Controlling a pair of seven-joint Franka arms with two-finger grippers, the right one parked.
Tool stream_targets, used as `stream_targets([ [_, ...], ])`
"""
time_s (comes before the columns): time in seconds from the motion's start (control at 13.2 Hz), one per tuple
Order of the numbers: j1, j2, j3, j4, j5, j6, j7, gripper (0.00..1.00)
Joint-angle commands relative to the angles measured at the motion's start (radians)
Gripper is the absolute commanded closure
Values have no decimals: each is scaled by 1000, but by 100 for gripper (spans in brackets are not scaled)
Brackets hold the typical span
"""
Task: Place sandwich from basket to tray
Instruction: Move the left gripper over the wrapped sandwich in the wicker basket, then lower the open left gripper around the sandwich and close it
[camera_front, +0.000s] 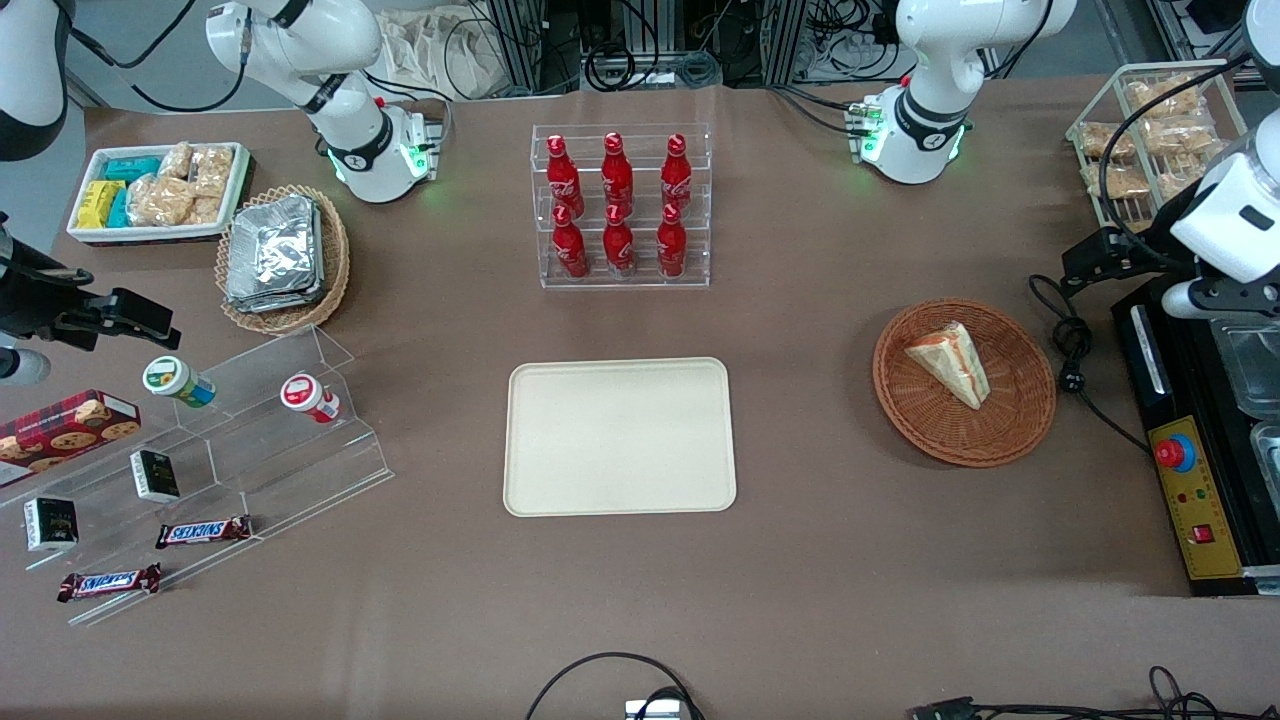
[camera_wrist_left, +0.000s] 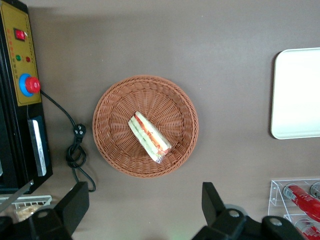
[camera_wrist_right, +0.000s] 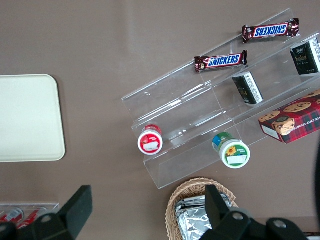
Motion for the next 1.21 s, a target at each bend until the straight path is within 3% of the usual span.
stream_targets([
  [0.0, -10, 26, 6, -10, -1, -8, -70, 0],
  [0.76, -13, -99, -20, -583, -1, 507, -473, 0],
  [1.13, -13, -98, -48, -720, 0, 661, -630, 0],
])
